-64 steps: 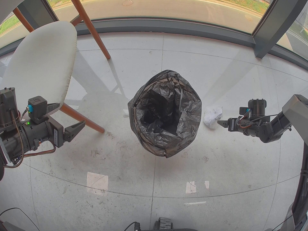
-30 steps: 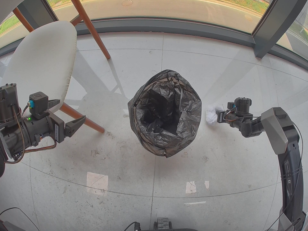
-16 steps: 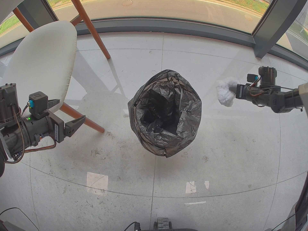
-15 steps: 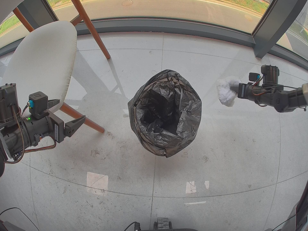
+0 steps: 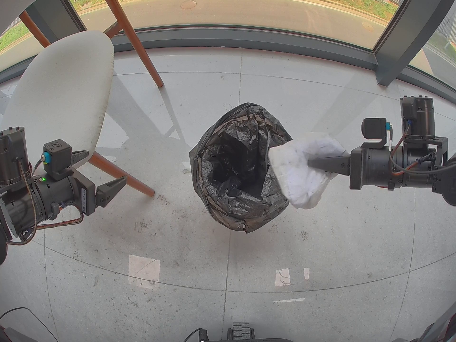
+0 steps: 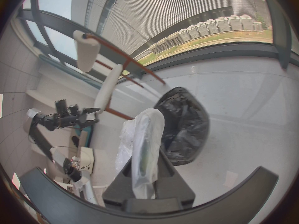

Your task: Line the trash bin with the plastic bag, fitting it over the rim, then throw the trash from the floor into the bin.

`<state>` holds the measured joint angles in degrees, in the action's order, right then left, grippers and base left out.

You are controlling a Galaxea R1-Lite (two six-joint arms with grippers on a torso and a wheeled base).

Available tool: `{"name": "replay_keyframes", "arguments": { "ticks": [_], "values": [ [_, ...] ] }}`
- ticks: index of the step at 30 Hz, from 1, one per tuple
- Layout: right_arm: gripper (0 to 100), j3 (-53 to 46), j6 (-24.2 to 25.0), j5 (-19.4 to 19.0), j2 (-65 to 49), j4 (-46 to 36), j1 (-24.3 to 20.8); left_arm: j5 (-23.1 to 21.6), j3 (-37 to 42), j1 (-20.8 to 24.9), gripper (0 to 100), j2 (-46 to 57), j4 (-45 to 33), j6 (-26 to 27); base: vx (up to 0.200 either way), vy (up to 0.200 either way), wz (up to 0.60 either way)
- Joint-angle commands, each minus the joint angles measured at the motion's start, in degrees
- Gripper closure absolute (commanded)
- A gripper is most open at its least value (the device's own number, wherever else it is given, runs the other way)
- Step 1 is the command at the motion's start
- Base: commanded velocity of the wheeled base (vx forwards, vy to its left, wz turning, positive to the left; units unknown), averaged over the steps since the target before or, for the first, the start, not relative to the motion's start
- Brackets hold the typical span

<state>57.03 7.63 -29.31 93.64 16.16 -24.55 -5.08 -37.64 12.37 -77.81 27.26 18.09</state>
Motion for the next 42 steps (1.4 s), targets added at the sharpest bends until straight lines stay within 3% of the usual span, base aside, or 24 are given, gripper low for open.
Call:
{"name": "replay_keyframes", "arguments": {
  "ticks": [1, 2, 3, 11, 16, 23, 29, 36, 42],
  "values": [
    [100, -0.25, 0.28, -0.05, 4.27, 7.48, -3.40, -0.01, 0.47, -0.07, 0, 0.21, -0.01, 0.01, 0.000, 0.000, 0.00],
    [100, 0.01, 0.28, 0.04, 5.50, 9.50, -3.13, -0.01, 0.55, 0.02, 0, 0.21, 0.08, 0.01, 0.000, 0.000, 0.00],
    [0, 0.19, 0.28, 0.04, 6.03, 10.64, -2.78, -0.01, 0.64, 0.02, 0, 0.29, 0.08, 0.01, 0.000, 0.000, 0.00],
    [0, 0.89, 4.23, 0.30, 5.94, 14.77, -1.20, 0.07, 0.73, -0.07, 0, 0.64, 0.08, -0.07, 0.000, 0.000, 0.00],
    [0, -0.78, 5.11, 1.09, -0.56, 14.16, 6.18, 1.22, 2.66, -1.04, 0, 5.04, -0.10, -0.86, 0.000, 0.000, 0.00],
    [0, -8.78, 4.85, 1.18, -12.34, 13.89, 20.42, 2.18, 9.78, -13.52, 0, 18.22, -0.36, -3.59, 0.000, 0.000, 0.00],
    [0, -22.84, 3.97, 1.01, -26.22, 14.68, 28.33, 2.01, 21.65, -21.07, 0, 34.92, -0.45, -9.04, 0.000, 0.000, 0.00],
    [0, -42.70, 2.56, -0.66, -49.95, 13.89, 27.45, -1.07, 35.18, -15.27, 0, 58.39, -2.56, -9.30, 0.000, 0.000, 0.00],
    [0, -50.88, 0.10, -2.95, -62.70, 12.93, 24.73, -6.17, 37.56, -13.78, 0, 76.05, -18.91, -8.69, 0.000, 0.000, 0.00]
  ]
}}
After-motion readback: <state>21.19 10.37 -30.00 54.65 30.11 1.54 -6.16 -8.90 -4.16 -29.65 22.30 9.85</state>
